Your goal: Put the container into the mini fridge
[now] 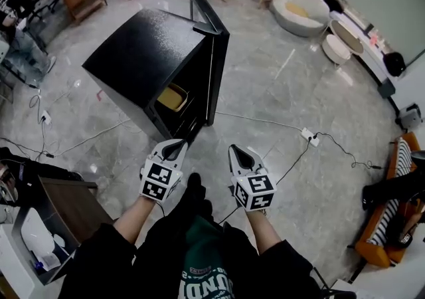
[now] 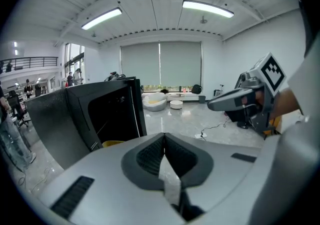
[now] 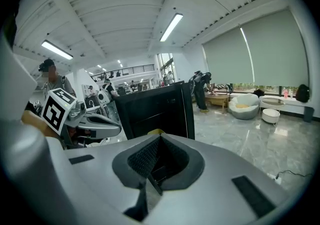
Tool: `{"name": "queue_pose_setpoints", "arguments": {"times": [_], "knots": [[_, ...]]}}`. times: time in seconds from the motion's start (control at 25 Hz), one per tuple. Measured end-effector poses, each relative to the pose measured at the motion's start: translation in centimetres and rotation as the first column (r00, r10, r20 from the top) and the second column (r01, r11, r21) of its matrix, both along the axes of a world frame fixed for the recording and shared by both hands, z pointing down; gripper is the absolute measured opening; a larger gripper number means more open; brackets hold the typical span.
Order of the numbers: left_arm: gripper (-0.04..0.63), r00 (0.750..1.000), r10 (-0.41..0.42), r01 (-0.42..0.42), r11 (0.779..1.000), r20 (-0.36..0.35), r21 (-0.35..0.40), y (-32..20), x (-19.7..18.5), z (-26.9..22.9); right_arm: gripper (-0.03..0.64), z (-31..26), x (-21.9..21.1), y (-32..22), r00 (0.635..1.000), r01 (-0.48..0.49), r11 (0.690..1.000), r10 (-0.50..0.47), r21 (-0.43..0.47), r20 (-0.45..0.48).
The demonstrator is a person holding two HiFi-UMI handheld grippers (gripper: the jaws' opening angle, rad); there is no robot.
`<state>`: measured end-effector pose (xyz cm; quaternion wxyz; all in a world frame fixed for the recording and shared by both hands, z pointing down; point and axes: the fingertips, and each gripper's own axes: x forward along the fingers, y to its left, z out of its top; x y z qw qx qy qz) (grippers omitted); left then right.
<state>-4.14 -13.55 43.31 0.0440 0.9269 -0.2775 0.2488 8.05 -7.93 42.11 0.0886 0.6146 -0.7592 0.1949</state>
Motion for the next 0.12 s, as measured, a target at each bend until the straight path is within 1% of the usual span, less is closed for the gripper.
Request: {"name": "queue_pose_setpoints", "arguments": {"times": [0.12], "knots": [[0.014,1.000,0.002,-0.002,1.000,0.012,-0.019,0.32,-0.39,0.57,0.034,0.07,-0.32,0.13,1.000,0.000,1.000,0.000,-0.007,0.001]]}}
